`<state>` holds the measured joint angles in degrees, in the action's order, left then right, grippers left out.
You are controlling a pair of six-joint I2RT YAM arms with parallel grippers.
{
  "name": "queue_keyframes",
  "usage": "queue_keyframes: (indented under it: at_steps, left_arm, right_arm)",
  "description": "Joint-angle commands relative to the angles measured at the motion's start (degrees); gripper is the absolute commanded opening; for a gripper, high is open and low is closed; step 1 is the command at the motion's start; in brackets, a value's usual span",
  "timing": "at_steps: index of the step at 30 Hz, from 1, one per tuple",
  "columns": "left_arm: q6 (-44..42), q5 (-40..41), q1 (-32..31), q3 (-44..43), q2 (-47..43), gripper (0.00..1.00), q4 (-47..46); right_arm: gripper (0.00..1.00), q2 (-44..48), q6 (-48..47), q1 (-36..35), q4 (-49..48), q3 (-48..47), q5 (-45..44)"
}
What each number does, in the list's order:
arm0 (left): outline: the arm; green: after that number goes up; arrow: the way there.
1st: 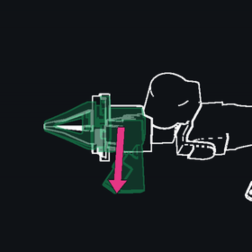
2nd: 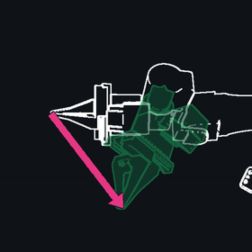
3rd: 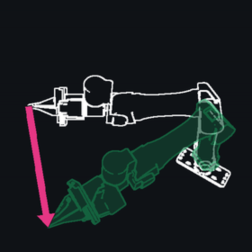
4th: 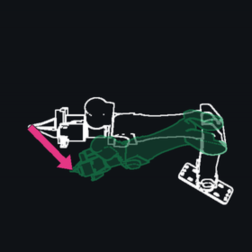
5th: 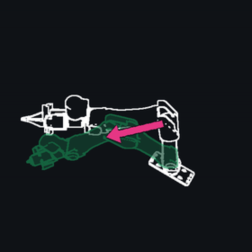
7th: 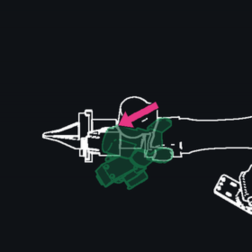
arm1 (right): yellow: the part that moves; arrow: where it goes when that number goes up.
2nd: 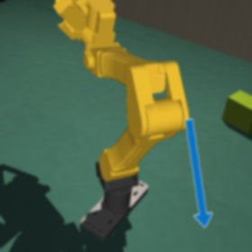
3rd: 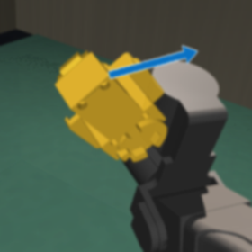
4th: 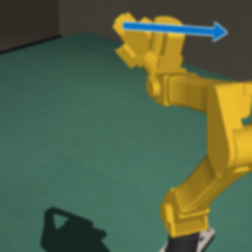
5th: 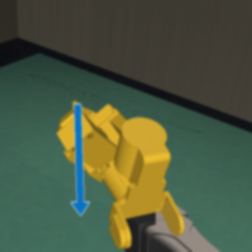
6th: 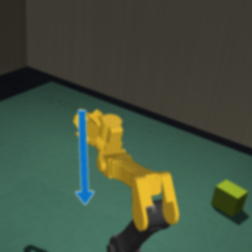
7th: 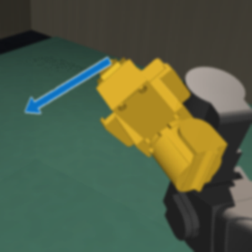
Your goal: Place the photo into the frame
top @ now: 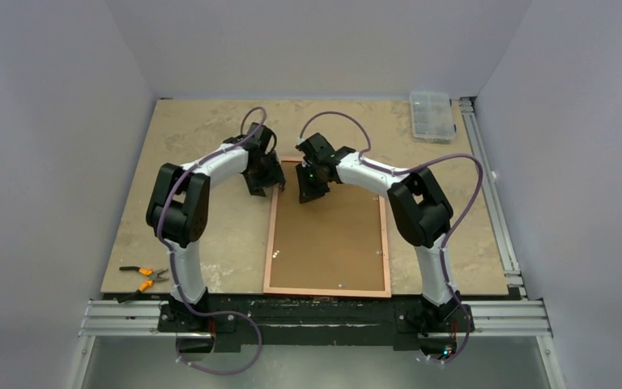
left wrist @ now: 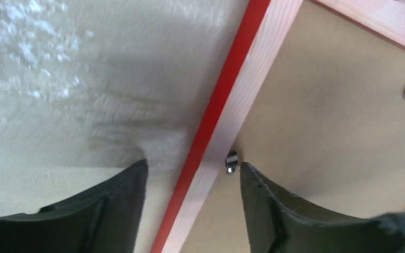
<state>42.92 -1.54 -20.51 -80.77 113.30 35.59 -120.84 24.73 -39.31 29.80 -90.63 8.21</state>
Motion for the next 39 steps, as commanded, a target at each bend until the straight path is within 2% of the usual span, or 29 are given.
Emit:
queue_keyframes:
  at_steps: [1, 2, 4, 8, 11, 14, 20, 22, 23, 24, 26, 30, 34, 39]
  left_arm:
    - [1.10, -5.36, 1.66, 5.56, -7.56, 0.70, -2.62]
    - [1.26, -6.68, 1.98, 7.29, -9.75, 0.73, -3.78]
    - [1.05, -8.68, 2.42, 10.55, -13.23, 0.74, -5.01]
    - [-0.41, -7.28, 2.20, 14.21, -18.13, 0.75, -0.03]
    - [-0.21, -6.06, 1.27, 19.82, -22.39, 0.73, 0.22]
    - [-0.25, -3.71, -1.64, 23.65, -25.03, 0.70, 1.04]
    - [-0.61, 2.98, -10.41, 25.17, -23.35, 0.61, 2.88]
    - [-0.68, 3.26, -10.83, 25.22, -22.04, 0.53, 2.63]
    - [-0.83, 3.58, -10.79, 25.12, -21.64, 0.44, 2.41]
    - [-1.24, 3.87, -10.76, 24.67, -21.43, 0.33, 2.40]
    - [-2.31, 4.78, -10.81, 23.13, -20.65, 0.19, 2.66]
    - [-7.15, 6.81, -10.70, 15.62, -16.69, 0.00, 5.62]
    - [-14.38, 11.11, -10.21, 6.11, -10.78, 0.00, 10.49]
    - [-19.60, 7.01, -5.91, -2.39, -3.87, 0.00, 12.22]
  right_arm:
    - [0.29, 3.54, -1.09, -0.36, 2.38, 3.24, 3.54]
    - [0.39, 4.88, -0.84, -0.06, 1.91, 3.86, 4.09]
    - [0.50, 7.78, -0.02, 1.27, 0.09, 6.19, 5.82]
    - [0.63, 14.09, 2.98, 5.65, -5.64, 13.54, 13.33]
    - [0.66, 18.65, 5.08, 9.48, -9.03, 19.10, 17.01]
    - [0.68, 21.92, 4.73, 12.19, -8.48, 21.77, 17.15]
    - [0.69, 26.50, 3.37, 17.53, -6.64, 26.08, 19.30]
    - [0.69, 27.69, 2.72, 18.75, -5.84, 26.50, 19.36]
    - [0.69, 28.34, 2.35, 19.15, -5.28, 26.55, 19.16]
    - [0.70, 28.80, 2.15, 19.73, -4.71, 26.56, 18.85]
    - [0.69, 29.89, 1.76, 20.76, -4.11, 26.71, 18.73]
    - [0.69, 31.60, 1.08, 22.49, -3.17, 26.91, 18.63]
    - [0.69, 32.53, 0.00, 23.70, -2.19, 27.16, 18.21]
    - [0.69, 33.10, -0.83, 24.48, -1.69, 28.07, 17.61]
